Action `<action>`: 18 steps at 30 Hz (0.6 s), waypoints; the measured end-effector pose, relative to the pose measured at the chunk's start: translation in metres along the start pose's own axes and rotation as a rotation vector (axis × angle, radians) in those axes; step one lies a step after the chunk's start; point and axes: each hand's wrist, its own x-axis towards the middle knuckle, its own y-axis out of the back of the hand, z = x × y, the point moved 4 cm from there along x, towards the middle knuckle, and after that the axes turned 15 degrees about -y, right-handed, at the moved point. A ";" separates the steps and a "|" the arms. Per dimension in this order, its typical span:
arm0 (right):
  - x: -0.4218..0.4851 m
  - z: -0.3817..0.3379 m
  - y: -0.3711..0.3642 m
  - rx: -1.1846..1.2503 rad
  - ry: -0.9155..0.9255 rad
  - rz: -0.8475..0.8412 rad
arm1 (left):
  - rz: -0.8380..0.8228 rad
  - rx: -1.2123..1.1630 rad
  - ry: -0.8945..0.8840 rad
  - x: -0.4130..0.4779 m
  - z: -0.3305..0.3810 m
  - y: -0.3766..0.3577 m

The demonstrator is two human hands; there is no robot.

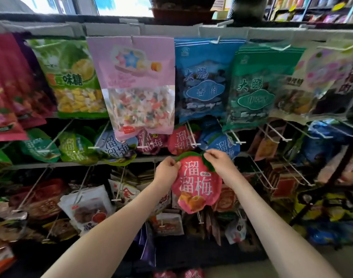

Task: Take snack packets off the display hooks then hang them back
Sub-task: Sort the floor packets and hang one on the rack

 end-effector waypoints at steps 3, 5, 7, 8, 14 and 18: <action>0.009 0.003 0.001 0.046 -0.024 -0.062 | 0.013 -0.017 0.034 0.007 -0.002 -0.004; 0.015 0.004 -0.002 0.055 -0.033 -0.090 | 0.029 -0.044 0.051 0.011 -0.006 -0.004; 0.021 0.001 -0.005 0.054 -0.001 -0.064 | 0.049 -0.100 0.063 0.013 -0.008 -0.003; 0.024 -0.001 -0.006 0.055 0.015 -0.046 | 0.057 -0.118 0.062 0.015 -0.009 -0.002; 0.034 -0.012 -0.018 0.019 0.078 -0.035 | 0.084 -0.072 0.034 0.020 -0.010 0.010; 0.040 -0.012 -0.019 0.039 0.094 -0.018 | 0.093 -0.010 -0.013 0.024 -0.008 0.013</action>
